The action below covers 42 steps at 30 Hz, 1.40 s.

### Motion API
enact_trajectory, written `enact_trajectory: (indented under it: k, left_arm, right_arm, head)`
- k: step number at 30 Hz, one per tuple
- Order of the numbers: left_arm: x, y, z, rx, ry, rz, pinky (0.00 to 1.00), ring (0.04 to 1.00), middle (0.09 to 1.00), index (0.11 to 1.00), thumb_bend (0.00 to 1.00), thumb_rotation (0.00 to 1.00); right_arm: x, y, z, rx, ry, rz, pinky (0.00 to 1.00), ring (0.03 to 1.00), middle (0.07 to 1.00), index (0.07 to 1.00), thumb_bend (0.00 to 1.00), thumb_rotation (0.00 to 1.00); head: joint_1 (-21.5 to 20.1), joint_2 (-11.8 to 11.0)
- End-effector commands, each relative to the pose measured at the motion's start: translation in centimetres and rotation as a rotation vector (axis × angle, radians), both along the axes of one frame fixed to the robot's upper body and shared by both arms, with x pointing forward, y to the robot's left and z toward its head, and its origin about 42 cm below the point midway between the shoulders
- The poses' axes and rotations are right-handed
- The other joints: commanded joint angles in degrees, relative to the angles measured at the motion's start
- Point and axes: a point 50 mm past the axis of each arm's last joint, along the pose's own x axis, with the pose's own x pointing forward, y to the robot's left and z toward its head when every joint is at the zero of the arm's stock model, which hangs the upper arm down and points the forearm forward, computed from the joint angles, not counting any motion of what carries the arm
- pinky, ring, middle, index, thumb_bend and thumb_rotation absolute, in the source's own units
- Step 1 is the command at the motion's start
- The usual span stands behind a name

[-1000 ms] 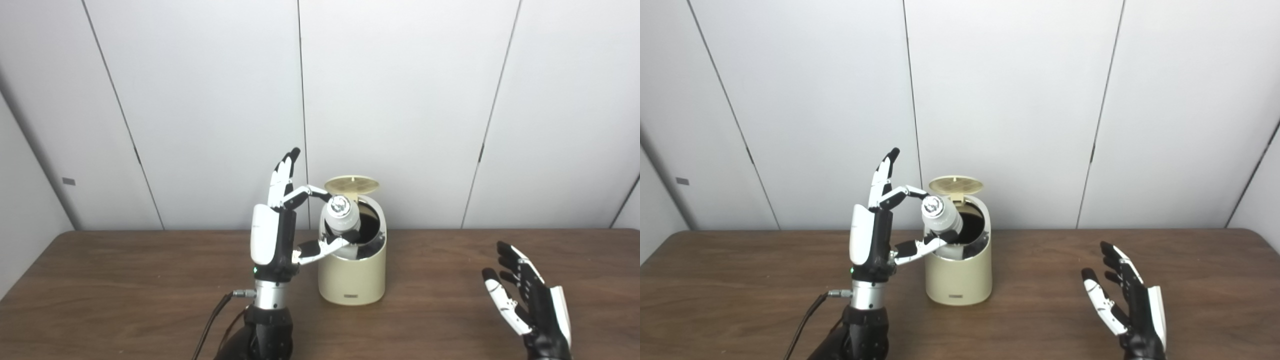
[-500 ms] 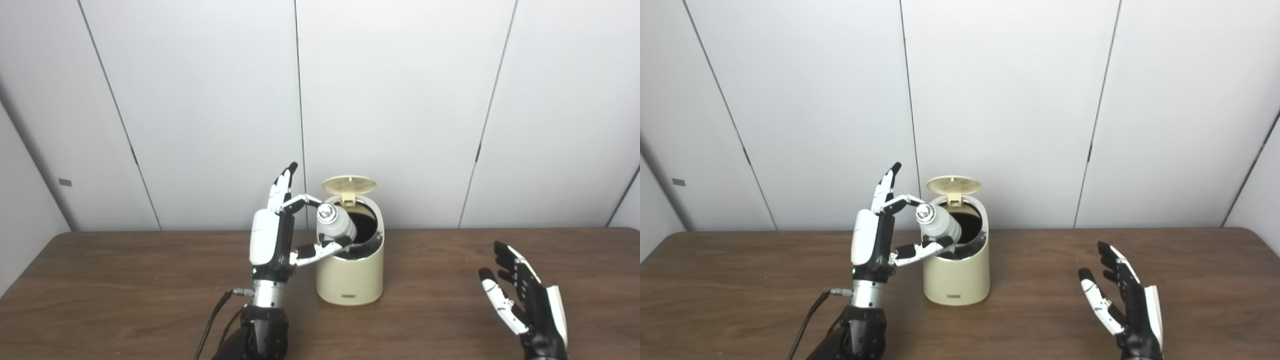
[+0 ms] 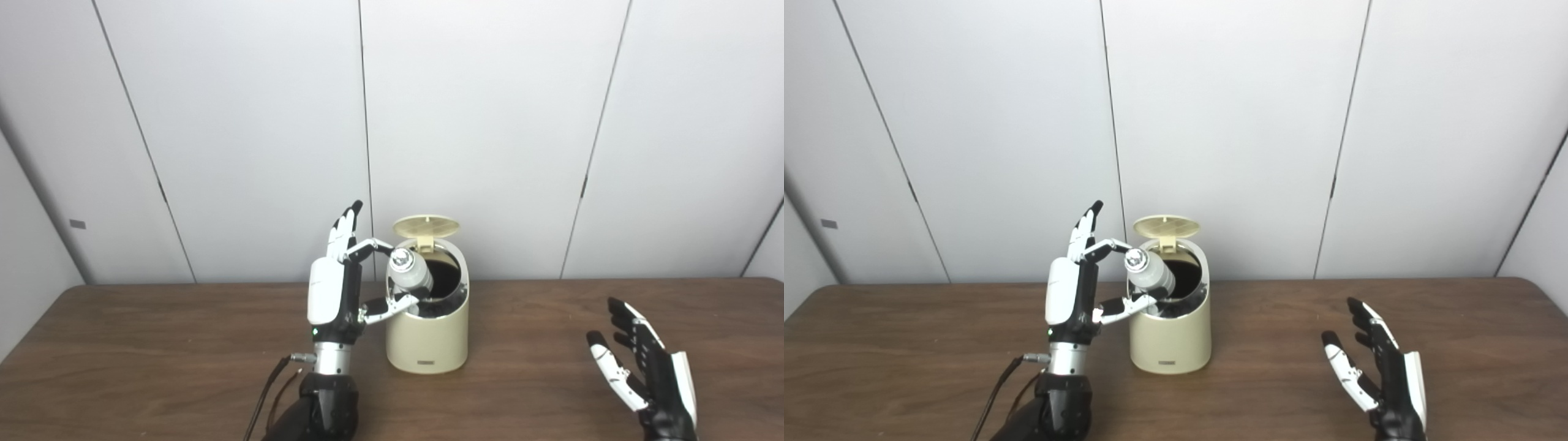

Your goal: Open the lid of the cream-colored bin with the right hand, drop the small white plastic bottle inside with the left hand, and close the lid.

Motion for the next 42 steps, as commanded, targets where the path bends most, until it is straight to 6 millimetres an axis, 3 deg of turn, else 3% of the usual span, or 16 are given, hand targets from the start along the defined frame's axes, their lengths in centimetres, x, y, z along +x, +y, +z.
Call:
enact_trajectory:
  k: [1,2,3,4,7,10,18,29,31,32,33,35,37,42]
  left_arm:
    - [1.1,-0.7,3.1,-0.005,-0.089,-0.036,1.00,1.000,1.000,0.488,0.52,0.06]
    - [1.1,-0.7,3.1,-0.007,-0.084,-0.047,1.00,1.000,1.000,0.505,0.62,0.11]
    - [1.0,-0.7,3.1,-0.008,-0.080,-0.058,1.00,1.000,1.000,0.544,0.84,0.28]
    - [0.9,-0.6,3.1,-0.008,-0.078,-0.066,1.00,1.000,1.000,0.556,0.92,0.39]
    - [0.7,-0.5,3.0,-0.009,-0.072,-0.083,1.00,1.000,1.000,0.550,0.99,0.69]
    - [0.5,-0.2,3.1,-0.009,-0.061,-0.098,1.00,1.000,1.000,0.552,1.00,0.78]
    - [0.0,0.3,3.0,-0.020,-0.028,-0.128,1.00,1.000,1.000,0.640,1.00,0.64]
    - [-0.5,0.5,3.5,-0.076,-0.037,-0.135,1.00,1.000,1.000,0.635,1.00,0.61]
    - [-0.7,0.4,3.9,-0.137,-0.045,-0.127,1.00,1.000,1.000,0.609,0.99,0.52]
    - [-0.9,0.4,4.3,-0.168,-0.065,-0.115,1.00,1.000,1.000,0.600,0.95,0.47]
    - [-1.0,0.5,4.8,-0.194,-0.086,-0.104,1.00,1.000,1.000,0.549,0.73,0.24]
    - [-1.5,0.8,6.0,-0.249,-0.136,-0.084,1.00,1.000,0.992,0.507,0.58,0.12]
    - [-1.8,1.3,6.9,-0.282,-0.172,-0.075,1.00,1.000,0.968,0.488,0.52,0.07]
    - [-3.4,3.1,8.9,-0.328,-0.255,-0.066,1.00,1.000,0.945,0.483,0.51,0.05]
  right_arm:
    - [0.6,-0.2,2.1,-0.020,-0.102,0.008,0.80,0.844,0.846,0.828,0.23,0.56]
    - [0.6,-0.2,2.1,-0.020,-0.102,0.009,0.80,0.845,0.847,0.829,0.23,0.56]
    - [0.6,-0.3,2.0,-0.018,-0.100,0.008,0.80,0.848,0.849,0.831,0.24,0.57]
    - [0.6,-0.3,2.0,-0.018,-0.099,0.007,0.81,0.849,0.851,0.832,0.24,0.57]
    - [0.6,-0.4,1.9,-0.028,-0.091,-0.002,0.81,0.850,0.849,0.828,0.25,0.58]
    - [0.5,-0.2,2.0,-0.033,-0.090,-0.006,0.80,0.846,0.843,0.822,0.26,0.59]
    - [0.5,0.0,2.4,-0.039,-0.092,-0.008,0.78,0.834,0.835,0.811,0.25,0.57]
    - [0.6,-0.1,2.4,-0.043,-0.094,0.000,0.79,0.836,0.834,0.814,0.25,0.57]
    - [0.6,-0.1,2.5,-0.042,-0.092,0.000,0.79,0.836,0.835,0.815,0.25,0.57]
    - [0.6,-0.1,2.5,-0.040,-0.093,0.001,0.79,0.835,0.835,0.815,0.25,0.57]
    - [0.6,-0.1,2.5,-0.039,-0.095,0.002,0.78,0.834,0.835,0.815,0.25,0.57]
    - [0.7,-0.1,2.5,-0.029,-0.094,0.003,0.79,0.836,0.836,0.816,0.25,0.56]
    - [0.7,-0.1,2.5,-0.019,-0.092,0.006,0.80,0.844,0.842,0.820,0.23,0.58]
    - [1.1,-0.3,2.0,-0.007,-0.089,0.020,0.82,0.855,0.852,0.833,0.22,0.69]
  head:
    - [-0.07,0.01]
    - [-0.07,0.01]
    - [-0.07,0.01]
    - [-0.07,0.03]
    - [-0.05,0.06]
    - [0.11,0.02]
    - [0.04,-0.07]
    - [0.17,-0.19]
    - [0.09,-0.14]
    - [0.15,-0.22]
    - [0.15,-0.22]
    - [0.39,-0.25]
    - [0.71,-0.26]
    - [0.95,-0.36]
